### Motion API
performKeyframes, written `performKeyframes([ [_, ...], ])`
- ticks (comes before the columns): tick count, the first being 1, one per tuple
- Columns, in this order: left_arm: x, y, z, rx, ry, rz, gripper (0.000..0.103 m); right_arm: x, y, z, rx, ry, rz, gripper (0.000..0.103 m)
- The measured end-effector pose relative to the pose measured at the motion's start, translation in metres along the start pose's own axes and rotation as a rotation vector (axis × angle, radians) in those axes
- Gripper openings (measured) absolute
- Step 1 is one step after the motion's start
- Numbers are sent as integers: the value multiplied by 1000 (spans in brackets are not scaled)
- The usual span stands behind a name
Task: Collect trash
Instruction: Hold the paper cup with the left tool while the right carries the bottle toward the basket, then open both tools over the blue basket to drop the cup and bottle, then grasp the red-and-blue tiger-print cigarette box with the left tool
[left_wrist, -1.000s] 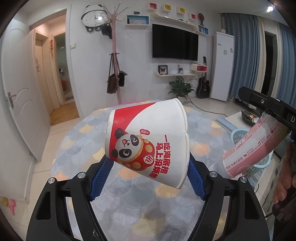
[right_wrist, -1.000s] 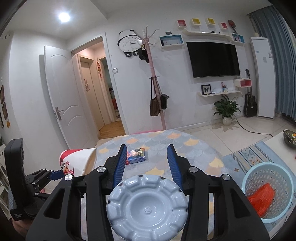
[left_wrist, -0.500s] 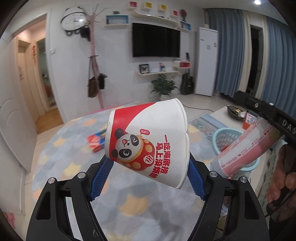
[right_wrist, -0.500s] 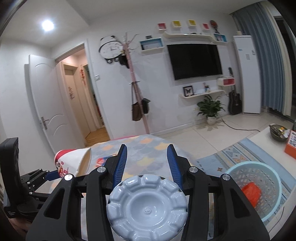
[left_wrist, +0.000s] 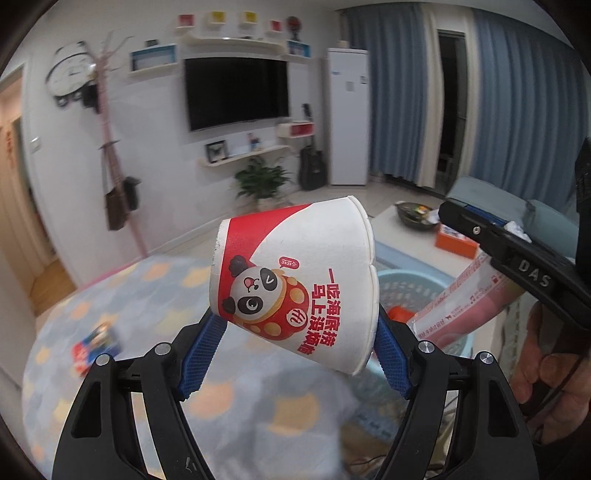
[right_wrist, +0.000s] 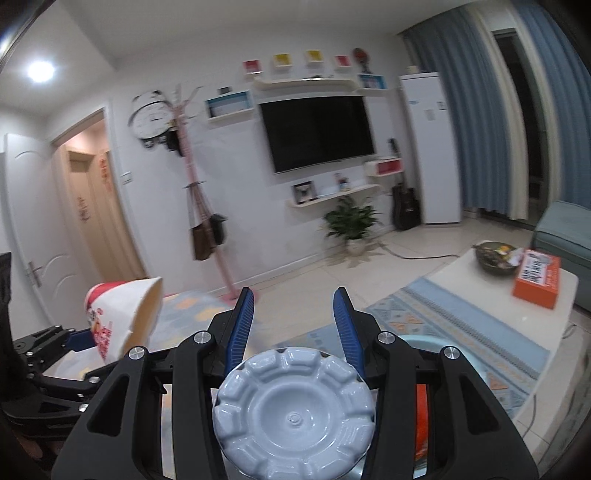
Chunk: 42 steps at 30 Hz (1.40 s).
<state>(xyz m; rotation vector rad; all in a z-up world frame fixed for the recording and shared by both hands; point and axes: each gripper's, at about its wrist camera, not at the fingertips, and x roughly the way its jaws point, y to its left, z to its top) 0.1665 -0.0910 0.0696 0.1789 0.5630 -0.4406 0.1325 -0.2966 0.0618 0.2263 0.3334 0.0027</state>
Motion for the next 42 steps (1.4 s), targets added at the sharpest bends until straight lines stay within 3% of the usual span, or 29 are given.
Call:
performKeyframes([
  [9, 91, -61, 21, 25, 69, -142, 74, 43, -90, -19, 55, 86, -159, 42],
  [13, 134, -73, 8, 28, 136, -144, 75, 65, -117, -38, 98, 179, -187, 48],
  [14, 144, -74, 5, 26, 162, -135, 75, 66, -120, -40, 103, 182, -193, 53],
  [16, 162, -72, -4, 20, 227, -132, 75, 68, -125, -44, 105, 184, -201, 55],
  [19, 169, -60, -12, -23, 281, -122, 75, 68, -130, -46, 125, 184, -199, 55],
  [23, 147, -38, -7, -67, 263, -85, 75, 59, -130, -51, 180, 177, -177, 64],
  [27, 104, 0, -6, -117, 225, -40, 75, 54, -118, -54, 188, 179, -145, 64],
  [32, 47, 67, -27, -178, 201, 116, 76, 51, -76, -52, 158, 182, -69, 68],
  [36, 13, 140, -59, -172, 236, 368, 78, 56, -28, -52, 96, 197, 14, 71],
  [38, 2, 184, -72, -213, 262, 452, 78, 61, 3, -51, 65, 198, 59, 71],
  [42, 8, 254, -83, -264, 308, 435, 78, 68, 55, -53, 45, 212, 144, 72],
])
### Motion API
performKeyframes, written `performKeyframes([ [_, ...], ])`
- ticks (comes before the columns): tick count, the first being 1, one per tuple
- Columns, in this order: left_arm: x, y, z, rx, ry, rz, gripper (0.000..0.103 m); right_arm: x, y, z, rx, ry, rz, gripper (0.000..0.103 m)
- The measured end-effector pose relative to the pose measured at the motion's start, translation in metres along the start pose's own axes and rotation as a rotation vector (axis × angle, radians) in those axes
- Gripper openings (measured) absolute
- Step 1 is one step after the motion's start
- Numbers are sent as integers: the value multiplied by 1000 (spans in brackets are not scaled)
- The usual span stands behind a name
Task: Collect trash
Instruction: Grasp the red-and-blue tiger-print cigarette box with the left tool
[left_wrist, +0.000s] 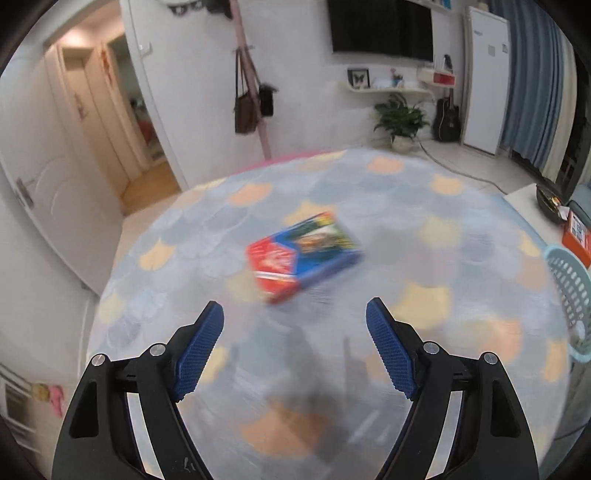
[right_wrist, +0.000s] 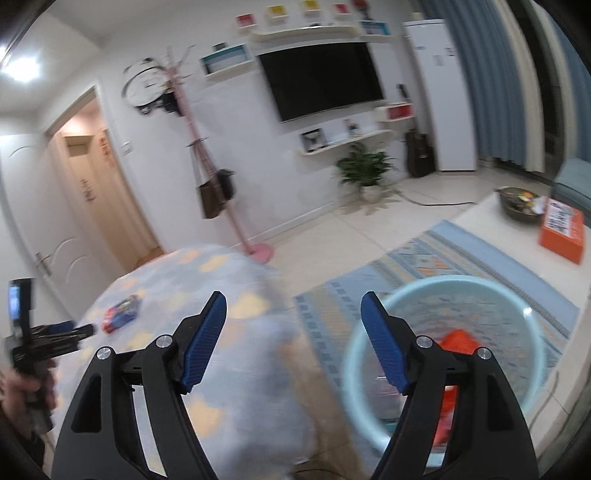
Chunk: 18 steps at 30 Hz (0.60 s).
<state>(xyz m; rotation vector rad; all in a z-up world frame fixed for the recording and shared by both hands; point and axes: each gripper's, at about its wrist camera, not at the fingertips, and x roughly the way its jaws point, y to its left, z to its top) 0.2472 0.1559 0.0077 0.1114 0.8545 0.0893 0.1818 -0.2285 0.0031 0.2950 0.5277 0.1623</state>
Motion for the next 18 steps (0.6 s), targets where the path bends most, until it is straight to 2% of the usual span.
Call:
performKeyframes([
  [2, 15, 13, 9, -15, 19, -2, 78, 5, 22, -3, -17, 13, 38, 72],
  [4, 29, 25, 22, -80, 51, -75, 78, 11, 41, -7, -47, 30, 53, 73],
  [6, 38, 25, 32, -133, 50, -139, 78, 17, 55, -12, -67, 48, 57, 76],
  [7, 40, 20, 36, -142, 45, -133, 78, 19, 59, -13, -73, 56, 58, 76],
  [10, 56, -1, 42, -148, 45, -72, 85, 26, 68, -19, -80, 74, 62, 76],
  [12, 79, -13, 48, -140, 117, -29, 88, 29, 71, -19, -75, 81, 65, 76],
  [13, 79, -12, 43, -147, 104, -17, 91, 31, 72, -20, -70, 84, 68, 76],
  [14, 84, -14, 46, -151, 111, 24, 91, 33, 73, -21, -66, 86, 70, 76],
  [16, 93, -14, 48, -155, 145, 53, 96, 37, 74, -23, -62, 97, 76, 76],
  [18, 97, -20, 47, -131, 140, 119, 97, 42, 75, -24, -59, 107, 77, 76],
])
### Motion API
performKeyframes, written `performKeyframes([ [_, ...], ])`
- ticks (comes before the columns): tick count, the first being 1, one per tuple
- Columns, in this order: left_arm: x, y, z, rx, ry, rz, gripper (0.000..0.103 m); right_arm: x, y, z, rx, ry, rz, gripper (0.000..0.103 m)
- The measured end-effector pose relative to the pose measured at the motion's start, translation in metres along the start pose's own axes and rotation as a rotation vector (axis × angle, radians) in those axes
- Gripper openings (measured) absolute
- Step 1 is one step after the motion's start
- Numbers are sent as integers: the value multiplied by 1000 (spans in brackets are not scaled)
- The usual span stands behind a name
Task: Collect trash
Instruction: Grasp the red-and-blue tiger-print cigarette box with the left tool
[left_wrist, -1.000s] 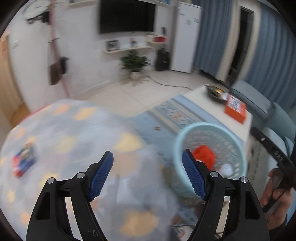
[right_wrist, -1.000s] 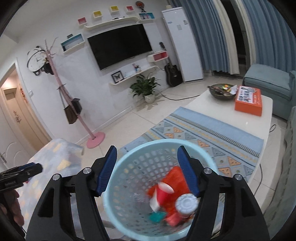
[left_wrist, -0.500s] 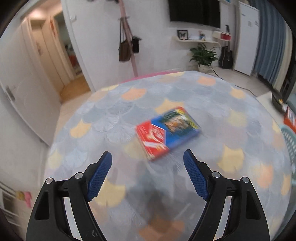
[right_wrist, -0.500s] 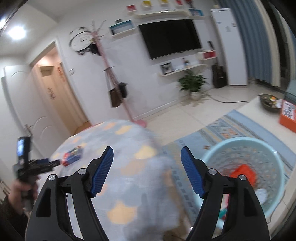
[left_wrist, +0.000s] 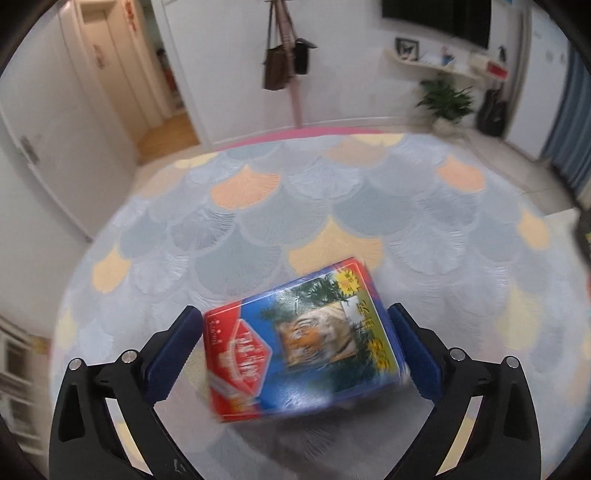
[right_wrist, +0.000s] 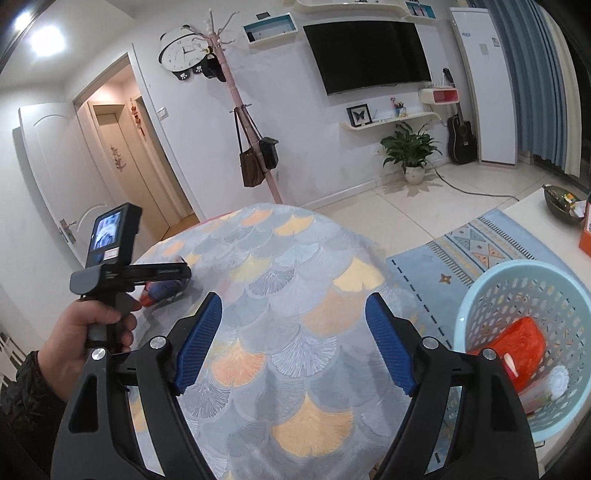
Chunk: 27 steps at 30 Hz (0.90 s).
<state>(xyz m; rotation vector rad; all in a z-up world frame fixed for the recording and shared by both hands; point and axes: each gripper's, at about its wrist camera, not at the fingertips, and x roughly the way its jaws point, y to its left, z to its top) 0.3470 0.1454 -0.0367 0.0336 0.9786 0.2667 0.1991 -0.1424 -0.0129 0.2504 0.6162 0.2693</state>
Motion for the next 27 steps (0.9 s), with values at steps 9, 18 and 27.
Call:
performKeyframes([
  [9, 6, 29, -8, -109, 7, -105, 97, -1, 5, -6, 0, 11, 29, 76],
  [18, -46, 29, -47, -31, -118, -174, 89, -6, 30, -11, -98, 9, -4, 76],
  [27, -139, 26, -93, 56, -290, -238, 90, 1, 51, -27, -161, 41, -55, 23],
])
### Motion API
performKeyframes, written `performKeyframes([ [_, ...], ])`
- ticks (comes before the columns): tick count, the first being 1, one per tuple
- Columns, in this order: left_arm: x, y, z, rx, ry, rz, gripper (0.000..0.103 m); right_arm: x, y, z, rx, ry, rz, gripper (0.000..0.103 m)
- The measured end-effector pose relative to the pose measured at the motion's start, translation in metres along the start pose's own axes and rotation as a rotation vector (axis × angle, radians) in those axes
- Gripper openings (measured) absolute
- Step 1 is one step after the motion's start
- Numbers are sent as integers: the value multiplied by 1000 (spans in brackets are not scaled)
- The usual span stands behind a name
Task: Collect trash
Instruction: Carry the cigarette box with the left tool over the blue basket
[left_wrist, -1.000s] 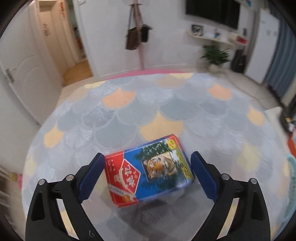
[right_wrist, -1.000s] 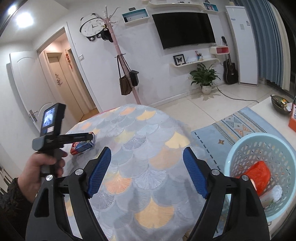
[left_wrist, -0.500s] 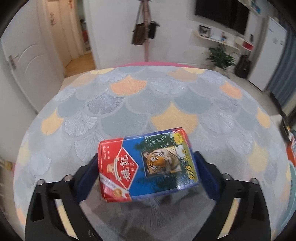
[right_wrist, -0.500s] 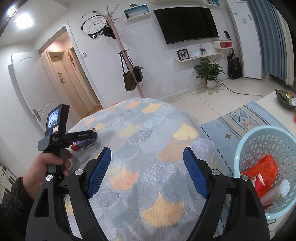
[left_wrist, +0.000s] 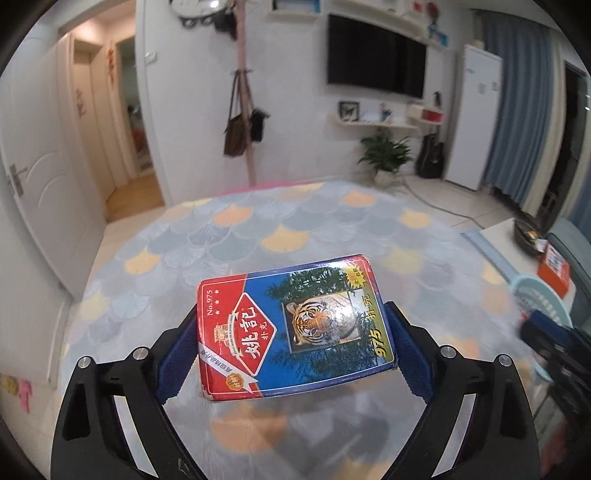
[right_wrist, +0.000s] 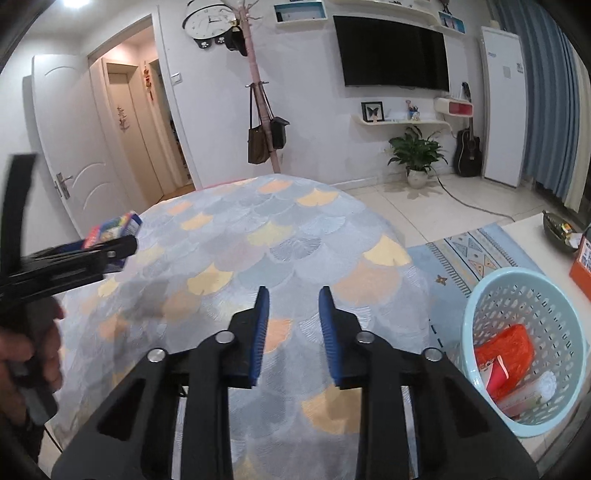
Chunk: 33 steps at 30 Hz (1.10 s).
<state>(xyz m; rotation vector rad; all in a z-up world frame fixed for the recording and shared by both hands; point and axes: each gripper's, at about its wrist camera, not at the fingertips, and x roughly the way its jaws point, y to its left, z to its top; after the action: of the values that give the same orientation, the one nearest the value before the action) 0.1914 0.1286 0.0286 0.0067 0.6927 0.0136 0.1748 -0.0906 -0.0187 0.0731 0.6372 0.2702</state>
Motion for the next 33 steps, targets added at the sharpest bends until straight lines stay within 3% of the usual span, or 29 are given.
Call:
performKeyframes([
  [10, -52, -36, -9, 63, -76, -76, 90, -23, -13, -13, 32, -30, -29, 22],
  [18, -59, -88, -12, 151, -91, -148, 90, -48, -46, -18, 76, -75, -71, 22],
  [33, -35, -220, -11, 310, -72, -314, 90, -83, -183, -46, 249, -118, -237, 22],
])
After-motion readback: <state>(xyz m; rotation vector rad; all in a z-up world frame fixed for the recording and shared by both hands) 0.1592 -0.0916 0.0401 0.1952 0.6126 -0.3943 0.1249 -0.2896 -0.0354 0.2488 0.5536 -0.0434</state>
